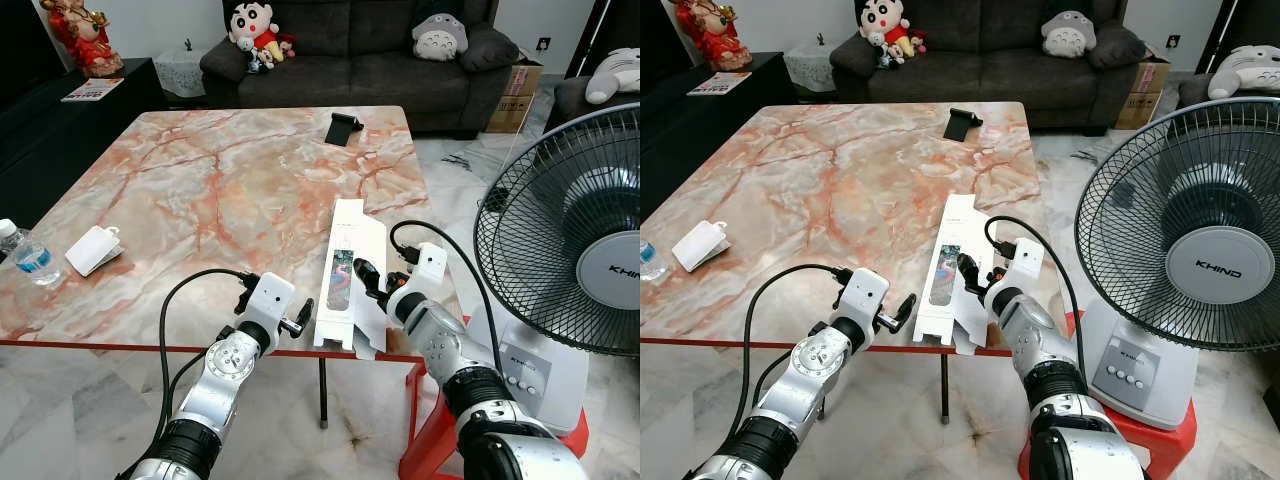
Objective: Picking trash to rubbish bin
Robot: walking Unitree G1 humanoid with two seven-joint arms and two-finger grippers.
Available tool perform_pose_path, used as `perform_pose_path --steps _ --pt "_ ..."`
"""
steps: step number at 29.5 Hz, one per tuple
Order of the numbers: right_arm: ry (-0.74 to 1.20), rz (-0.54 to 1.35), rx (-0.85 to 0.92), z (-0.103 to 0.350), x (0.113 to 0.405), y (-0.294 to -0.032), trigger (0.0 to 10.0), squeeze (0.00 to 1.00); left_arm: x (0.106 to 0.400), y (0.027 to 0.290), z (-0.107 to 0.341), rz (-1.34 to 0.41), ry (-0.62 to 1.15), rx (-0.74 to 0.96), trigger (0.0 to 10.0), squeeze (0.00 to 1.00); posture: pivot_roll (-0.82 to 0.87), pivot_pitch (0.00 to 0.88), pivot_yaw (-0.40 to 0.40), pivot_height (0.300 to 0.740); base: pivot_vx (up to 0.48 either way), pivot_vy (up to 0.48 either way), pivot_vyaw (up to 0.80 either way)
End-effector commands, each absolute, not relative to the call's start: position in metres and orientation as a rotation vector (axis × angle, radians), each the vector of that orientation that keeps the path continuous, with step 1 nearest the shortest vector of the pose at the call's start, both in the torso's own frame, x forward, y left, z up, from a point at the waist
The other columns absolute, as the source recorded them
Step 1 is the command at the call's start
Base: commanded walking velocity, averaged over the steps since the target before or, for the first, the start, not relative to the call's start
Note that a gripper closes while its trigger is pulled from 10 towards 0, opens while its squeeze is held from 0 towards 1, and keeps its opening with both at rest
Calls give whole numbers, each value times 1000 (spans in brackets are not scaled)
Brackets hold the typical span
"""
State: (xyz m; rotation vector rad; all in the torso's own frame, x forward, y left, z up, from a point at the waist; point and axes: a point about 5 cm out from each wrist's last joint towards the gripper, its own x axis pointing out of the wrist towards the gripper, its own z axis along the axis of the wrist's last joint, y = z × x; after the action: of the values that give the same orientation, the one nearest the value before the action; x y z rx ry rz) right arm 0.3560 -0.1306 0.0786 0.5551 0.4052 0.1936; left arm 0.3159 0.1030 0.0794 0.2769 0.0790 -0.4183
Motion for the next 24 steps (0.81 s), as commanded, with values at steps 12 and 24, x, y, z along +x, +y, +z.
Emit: perform_pose_path --steps 12,24 --pt "323 126 528 104 369 -159 10000 0 320 91 110 -523 -20 -21 10000 0 23 0 38 740 0 0 0" --pt "374 157 415 91 361 -149 10000 0 338 112 106 -388 82 -170 10000 0 23 0 43 740 0 0 0"
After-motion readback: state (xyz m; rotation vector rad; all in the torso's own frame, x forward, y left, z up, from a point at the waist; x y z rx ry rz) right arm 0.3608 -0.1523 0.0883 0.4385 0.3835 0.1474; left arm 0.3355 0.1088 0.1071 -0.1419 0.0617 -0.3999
